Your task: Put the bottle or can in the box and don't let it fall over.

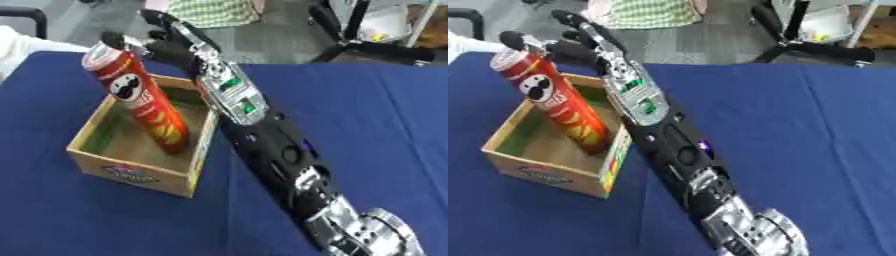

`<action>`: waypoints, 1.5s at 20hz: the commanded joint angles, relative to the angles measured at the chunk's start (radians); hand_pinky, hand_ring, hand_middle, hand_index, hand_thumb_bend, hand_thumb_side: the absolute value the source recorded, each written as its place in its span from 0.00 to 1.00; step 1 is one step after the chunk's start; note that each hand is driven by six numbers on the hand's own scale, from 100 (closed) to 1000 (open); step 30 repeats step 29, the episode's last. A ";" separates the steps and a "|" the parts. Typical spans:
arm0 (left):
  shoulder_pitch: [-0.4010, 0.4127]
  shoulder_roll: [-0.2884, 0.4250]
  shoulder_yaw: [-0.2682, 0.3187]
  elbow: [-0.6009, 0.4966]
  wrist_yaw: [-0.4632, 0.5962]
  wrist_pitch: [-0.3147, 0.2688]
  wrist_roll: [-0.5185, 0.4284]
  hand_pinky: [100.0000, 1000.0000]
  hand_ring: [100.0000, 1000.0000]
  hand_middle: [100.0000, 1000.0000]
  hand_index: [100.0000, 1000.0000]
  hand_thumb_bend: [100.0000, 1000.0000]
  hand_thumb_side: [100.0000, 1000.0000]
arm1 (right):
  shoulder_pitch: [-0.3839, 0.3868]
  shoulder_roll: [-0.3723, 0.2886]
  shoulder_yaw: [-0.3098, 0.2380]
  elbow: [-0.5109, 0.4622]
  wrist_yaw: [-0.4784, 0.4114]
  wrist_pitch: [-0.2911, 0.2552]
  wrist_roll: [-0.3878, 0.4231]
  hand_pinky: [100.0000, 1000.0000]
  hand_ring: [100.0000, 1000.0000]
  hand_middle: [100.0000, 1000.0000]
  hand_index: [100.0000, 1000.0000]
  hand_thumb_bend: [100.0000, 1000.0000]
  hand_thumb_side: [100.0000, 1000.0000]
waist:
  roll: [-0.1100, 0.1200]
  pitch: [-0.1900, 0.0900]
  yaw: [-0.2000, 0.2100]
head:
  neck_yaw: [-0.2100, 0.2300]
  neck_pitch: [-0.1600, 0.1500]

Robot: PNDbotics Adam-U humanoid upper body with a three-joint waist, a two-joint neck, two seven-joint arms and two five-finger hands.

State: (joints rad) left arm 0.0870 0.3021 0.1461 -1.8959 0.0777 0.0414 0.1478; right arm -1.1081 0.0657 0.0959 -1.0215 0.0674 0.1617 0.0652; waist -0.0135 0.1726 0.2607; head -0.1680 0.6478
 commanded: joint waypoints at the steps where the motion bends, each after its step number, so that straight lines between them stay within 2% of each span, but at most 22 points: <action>1: -0.007 0.012 0.004 -0.016 -0.002 -0.002 -0.003 0.91 0.74 0.81 0.81 0.00 0.70 | -0.018 -0.005 -0.016 -0.015 0.030 -0.005 0.006 0.94 1.00 1.00 0.95 0.78 0.28 | 0.011 -0.014 0.000 | 0.004 -0.011; 9: -0.005 0.014 0.005 -0.016 0.001 -0.003 -0.004 0.91 0.74 0.81 0.81 0.00 0.69 | -0.015 -0.025 -0.021 -0.047 -0.002 0.005 0.005 0.92 1.00 1.00 0.92 0.81 0.24 | 0.014 -0.023 -0.005 | 0.008 -0.007; 10: -0.005 0.015 0.005 -0.016 0.001 -0.003 -0.004 0.91 0.74 0.81 0.81 0.00 0.69 | -0.013 -0.029 -0.021 -0.053 -0.009 0.008 0.006 0.92 1.00 1.00 0.92 0.78 0.26 | 0.014 -0.024 -0.005 | 0.009 -0.007; 13: -0.002 0.015 0.005 -0.015 0.000 -0.003 -0.005 0.91 0.74 0.81 0.81 0.00 0.69 | 0.001 -0.050 -0.024 -0.075 -0.043 0.017 0.008 0.92 1.00 1.00 0.91 0.84 0.20 | 0.013 -0.026 -0.007 | 0.012 -0.004; 19: 0.002 0.015 0.007 -0.015 -0.002 -0.004 -0.003 0.91 0.74 0.81 0.81 0.00 0.69 | 0.038 -0.096 -0.029 -0.121 -0.088 0.036 0.005 0.91 1.00 1.00 0.90 0.85 0.18 | 0.014 -0.027 -0.011 | 0.023 -0.001; 30: 0.009 0.019 0.011 -0.016 -0.004 -0.004 0.000 0.91 0.74 0.81 0.81 0.00 0.69 | 0.111 -0.237 -0.027 -0.224 -0.155 0.050 0.021 0.89 0.97 1.00 0.85 0.83 0.16 | 0.013 -0.033 -0.019 | 0.028 0.004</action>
